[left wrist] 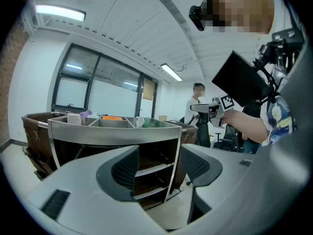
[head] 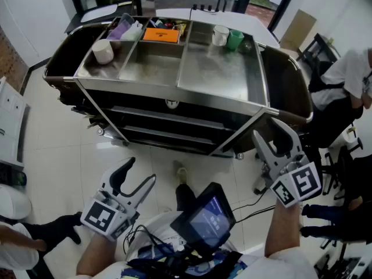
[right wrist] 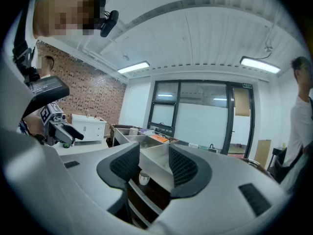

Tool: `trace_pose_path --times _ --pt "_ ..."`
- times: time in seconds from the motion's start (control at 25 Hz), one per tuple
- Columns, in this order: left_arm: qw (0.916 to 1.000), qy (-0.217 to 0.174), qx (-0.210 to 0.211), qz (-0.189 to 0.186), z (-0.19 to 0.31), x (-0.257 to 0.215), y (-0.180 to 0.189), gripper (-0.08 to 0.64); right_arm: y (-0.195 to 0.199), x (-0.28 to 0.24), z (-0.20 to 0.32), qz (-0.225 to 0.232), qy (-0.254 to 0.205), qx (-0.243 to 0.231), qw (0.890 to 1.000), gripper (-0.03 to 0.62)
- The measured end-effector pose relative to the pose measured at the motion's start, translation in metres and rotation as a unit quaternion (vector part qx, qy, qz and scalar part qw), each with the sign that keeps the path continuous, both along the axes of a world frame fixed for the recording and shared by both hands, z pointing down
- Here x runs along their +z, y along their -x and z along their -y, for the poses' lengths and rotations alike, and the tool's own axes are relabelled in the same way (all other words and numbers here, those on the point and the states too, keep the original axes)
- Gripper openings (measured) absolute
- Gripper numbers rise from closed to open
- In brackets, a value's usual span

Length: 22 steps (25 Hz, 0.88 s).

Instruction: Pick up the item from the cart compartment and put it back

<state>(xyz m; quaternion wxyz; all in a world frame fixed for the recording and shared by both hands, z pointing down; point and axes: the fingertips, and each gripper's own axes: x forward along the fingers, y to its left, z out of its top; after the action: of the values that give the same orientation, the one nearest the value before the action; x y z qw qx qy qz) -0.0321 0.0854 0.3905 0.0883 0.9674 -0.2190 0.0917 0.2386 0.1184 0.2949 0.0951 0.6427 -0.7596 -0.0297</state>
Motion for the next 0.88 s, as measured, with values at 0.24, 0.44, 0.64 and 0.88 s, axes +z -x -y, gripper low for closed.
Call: trace_pose_path --times 0.24,0.44,0.64,0.88 --pt "0.9997 0.0 -0.023 -0.008 0.078 -0.022 -0.048 0.273 -0.075 -0.006 0.121 0.024 0.023 0.015 0.999 0.19" --pt "0.9984 -0.005 -0.055 -0.012 0.148 -0.033 -0.086 0.273 -0.136 0.007 0.233 0.039 0.049 0.012 0.998 0.184" --pt "0.9978 -0.018 -0.063 -0.014 0.196 -0.036 -0.112 0.274 -0.172 0.044 0.321 0.027 0.075 0.022 0.997 0.181" --pt "0.9987 -0.025 -0.041 -0.014 0.223 -0.04 -0.118 0.273 -0.204 0.104 0.389 0.033 0.128 0.077 0.988 0.169"
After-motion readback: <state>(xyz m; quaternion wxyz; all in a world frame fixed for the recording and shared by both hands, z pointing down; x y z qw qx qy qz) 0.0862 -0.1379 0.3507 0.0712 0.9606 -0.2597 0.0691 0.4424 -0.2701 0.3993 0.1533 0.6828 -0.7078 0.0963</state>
